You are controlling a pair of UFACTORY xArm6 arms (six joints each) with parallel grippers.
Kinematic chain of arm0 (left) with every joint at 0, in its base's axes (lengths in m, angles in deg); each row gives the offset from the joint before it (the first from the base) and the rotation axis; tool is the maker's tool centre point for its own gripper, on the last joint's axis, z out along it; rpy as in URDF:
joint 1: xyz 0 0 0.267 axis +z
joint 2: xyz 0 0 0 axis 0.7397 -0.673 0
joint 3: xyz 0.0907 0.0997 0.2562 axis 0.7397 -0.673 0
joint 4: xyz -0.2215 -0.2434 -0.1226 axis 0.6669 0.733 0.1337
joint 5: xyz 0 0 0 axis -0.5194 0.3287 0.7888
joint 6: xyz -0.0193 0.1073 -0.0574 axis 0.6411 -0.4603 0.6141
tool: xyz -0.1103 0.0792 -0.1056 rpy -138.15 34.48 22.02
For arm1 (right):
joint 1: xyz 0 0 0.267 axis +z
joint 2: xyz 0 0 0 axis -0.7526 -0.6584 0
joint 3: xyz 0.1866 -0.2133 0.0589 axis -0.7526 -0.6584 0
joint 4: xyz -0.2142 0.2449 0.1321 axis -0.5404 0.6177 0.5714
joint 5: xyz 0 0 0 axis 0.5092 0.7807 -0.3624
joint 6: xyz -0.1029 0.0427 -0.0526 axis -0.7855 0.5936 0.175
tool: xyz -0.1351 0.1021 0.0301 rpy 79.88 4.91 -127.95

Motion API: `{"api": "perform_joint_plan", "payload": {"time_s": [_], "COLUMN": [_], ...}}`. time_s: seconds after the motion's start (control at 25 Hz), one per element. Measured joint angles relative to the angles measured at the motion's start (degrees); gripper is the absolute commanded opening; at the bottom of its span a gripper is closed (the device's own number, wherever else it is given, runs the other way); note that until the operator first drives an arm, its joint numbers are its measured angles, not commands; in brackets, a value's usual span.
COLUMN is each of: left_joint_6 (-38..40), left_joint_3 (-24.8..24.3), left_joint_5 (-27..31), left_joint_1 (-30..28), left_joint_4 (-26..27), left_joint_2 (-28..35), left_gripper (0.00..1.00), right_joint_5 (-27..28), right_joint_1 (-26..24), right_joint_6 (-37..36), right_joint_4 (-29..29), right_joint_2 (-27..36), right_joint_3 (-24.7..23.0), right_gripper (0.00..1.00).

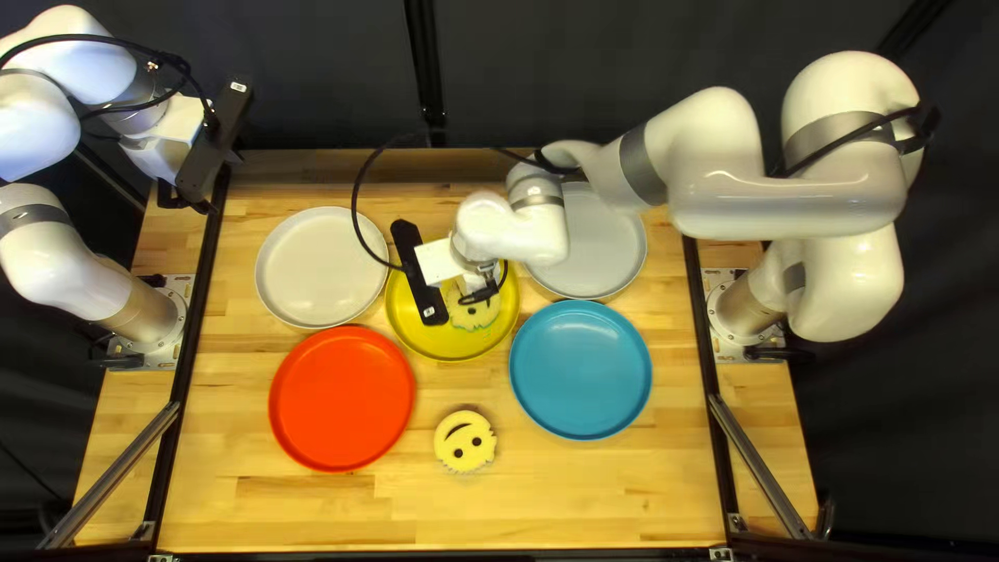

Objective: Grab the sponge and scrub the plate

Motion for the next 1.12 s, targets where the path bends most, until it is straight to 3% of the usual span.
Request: {"api": "perform_joint_plan", "payload": {"time_s": [0.16,0.4,0.68,0.84,1.12], "left_joint_6": [0.00,0.00,0.00,0.00,0.00], "left_joint_3": [0.00,0.00,0.00,0.00,0.00], "left_joint_5": [0.00,0.00,0.00,0.00,0.00], "left_joint_1": [0.00,0.00,0.00,0.00,0.00], "left_joint_4": [0.00,0.00,0.00,0.00,0.00], "left_joint_2": [0.00,0.00,0.00,0.00,0.00], "left_gripper": [1.00,1.00,1.00,1.00,1.00], "right_joint_5": [-1.30,-2.16,-0.78,-0.20,0.19], "right_joint_1": [-0.15,4.01,8.13,7.70,2.71], "right_joint_6": [-0.84,3.49,6.72,5.12,-3.98], "right_joint_4": [-0.42,-4.42,-7.59,-7.19,-2.14], "right_joint_2": [1.51,4.75,6.11,4.59,-2.71], "right_joint_3": [-2.27,-5.92,-7.02,-4.74,3.61], "right_gripper": [0.00,0.00,0.00,0.00,0.00]}}
